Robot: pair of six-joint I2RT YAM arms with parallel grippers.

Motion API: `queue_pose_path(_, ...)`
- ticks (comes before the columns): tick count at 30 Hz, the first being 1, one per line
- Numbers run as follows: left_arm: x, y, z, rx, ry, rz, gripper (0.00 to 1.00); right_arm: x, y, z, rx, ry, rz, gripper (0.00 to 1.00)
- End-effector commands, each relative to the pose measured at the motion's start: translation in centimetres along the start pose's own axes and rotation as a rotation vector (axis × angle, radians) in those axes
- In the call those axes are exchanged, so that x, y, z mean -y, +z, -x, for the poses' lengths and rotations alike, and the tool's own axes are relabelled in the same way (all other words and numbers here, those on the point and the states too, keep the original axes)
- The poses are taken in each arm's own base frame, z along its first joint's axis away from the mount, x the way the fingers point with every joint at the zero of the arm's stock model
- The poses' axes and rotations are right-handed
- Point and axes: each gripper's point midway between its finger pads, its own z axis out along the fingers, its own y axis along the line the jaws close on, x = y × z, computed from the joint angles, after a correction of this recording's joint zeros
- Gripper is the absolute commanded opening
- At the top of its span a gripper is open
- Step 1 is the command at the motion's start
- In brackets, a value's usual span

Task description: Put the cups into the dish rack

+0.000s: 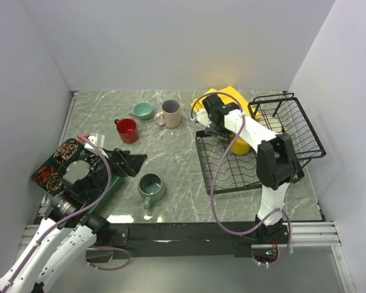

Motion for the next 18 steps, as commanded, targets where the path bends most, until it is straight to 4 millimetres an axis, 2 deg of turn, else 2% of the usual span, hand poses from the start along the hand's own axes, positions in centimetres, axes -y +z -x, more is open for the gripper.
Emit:
queue_pose_path(1, 0.7, -0.2, 0.8, 0.020, 0.004, -0.027, 0.96, 1.4, -7.1, 2.2, 0.222, 0.111, 0.009, 0.59)
queue_pose_path(4, 0.8, -0.3, 0.9, 0.023, -0.003, -0.031, 0.96, -0.9, -7.5, 2.3, 0.280, 0.141, 0.087, 0.56)
queue_pose_path(5, 1.0, -0.4, 0.9, 0.025, -0.009, -0.036, 0.96, -1.4, -7.3, 2.2, 0.280, 0.146, 0.098, 0.52)
queue_pose_path(6, 1.0, -0.4, 0.9, 0.025, -0.009, -0.036, 0.96, -2.5, -6.4, 1.5, 0.254, 0.147, 0.121, 0.47)
queue_pose_path(7, 1.1, -0.5, 1.0, 0.027, -0.011, -0.039, 0.96, -2.8, -5.8, 1.3, 0.247, 0.164, 0.122, 0.43)
queue_pose_path(8, 1.1, -0.6, 1.0, 0.029, -0.011, -0.041, 0.96, -3.1, -5.2, 0.8, 0.218, 0.171, 0.113, 0.35)
queue_pose_path(9, 1.1, -0.7, 0.9, 0.026, -0.013, -0.038, 0.96, -3.8, -4.0, 0.0, 0.179, 0.179, 0.127, 0.31)
queue_pose_path(11, 1.2, -0.8, 1.1, 0.028, -0.015, -0.040, 0.96, -3.6, -3.1, -0.7, 0.136, 0.222, 0.093, 0.25)
queue_pose_path(18, 0.9, -1.3, 0.7, 0.023, -0.023, -0.033, 0.96, -4.5, 0.5, -3.4, -0.008, 0.239, 0.037, 0.23)
